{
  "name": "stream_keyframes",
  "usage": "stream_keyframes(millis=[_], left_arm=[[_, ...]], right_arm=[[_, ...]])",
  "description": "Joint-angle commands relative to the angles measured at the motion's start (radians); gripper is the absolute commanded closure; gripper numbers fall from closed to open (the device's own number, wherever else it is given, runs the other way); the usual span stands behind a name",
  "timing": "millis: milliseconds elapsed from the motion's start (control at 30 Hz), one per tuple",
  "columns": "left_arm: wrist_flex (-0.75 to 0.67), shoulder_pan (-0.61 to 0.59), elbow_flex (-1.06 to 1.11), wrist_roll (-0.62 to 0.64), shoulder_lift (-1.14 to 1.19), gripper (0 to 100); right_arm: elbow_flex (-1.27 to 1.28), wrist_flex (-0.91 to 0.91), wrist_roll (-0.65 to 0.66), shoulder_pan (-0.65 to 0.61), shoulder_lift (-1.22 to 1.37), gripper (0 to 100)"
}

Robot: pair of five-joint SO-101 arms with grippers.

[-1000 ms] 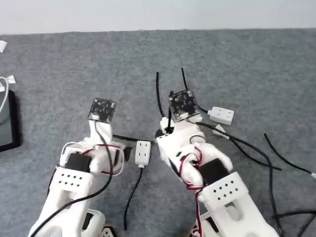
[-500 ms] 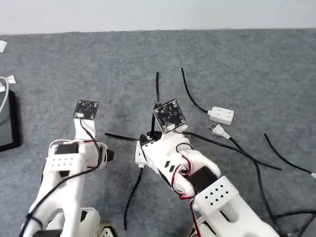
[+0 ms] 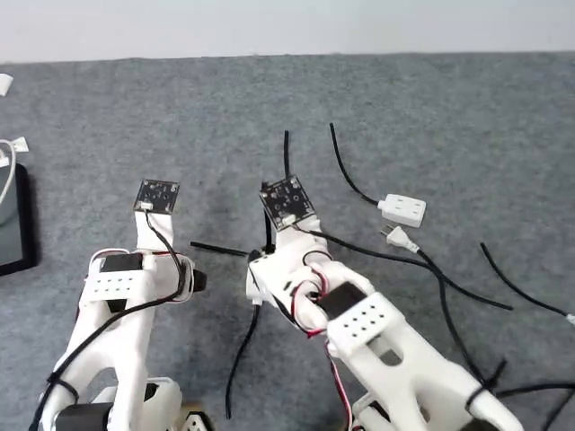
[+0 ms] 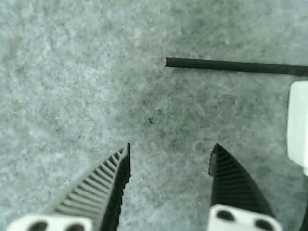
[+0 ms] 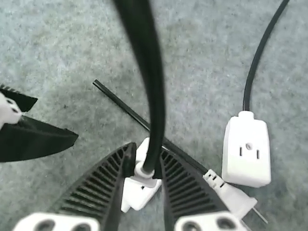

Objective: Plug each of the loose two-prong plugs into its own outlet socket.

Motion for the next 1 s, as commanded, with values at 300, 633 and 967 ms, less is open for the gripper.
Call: stream_keyframes(millis=[300, 633, 967], left_arm=[[-0.021, -0.006, -0.048, -0.006, 0.002, 75], [-0.021, -0.006, -0.047, -0.006, 0.003, 75], [-0.02, -0.006, -0.047, -0.008, 0.003, 75]], right_arm=[[-0.095, -0.065, -0.005, 0.048, 0.062, 99.1], [-0.095, -0.067, -0.003, 0.048, 0.064, 99.1], [-0.098, -0.073, -0.002, 0.048, 0.096, 99.1]])
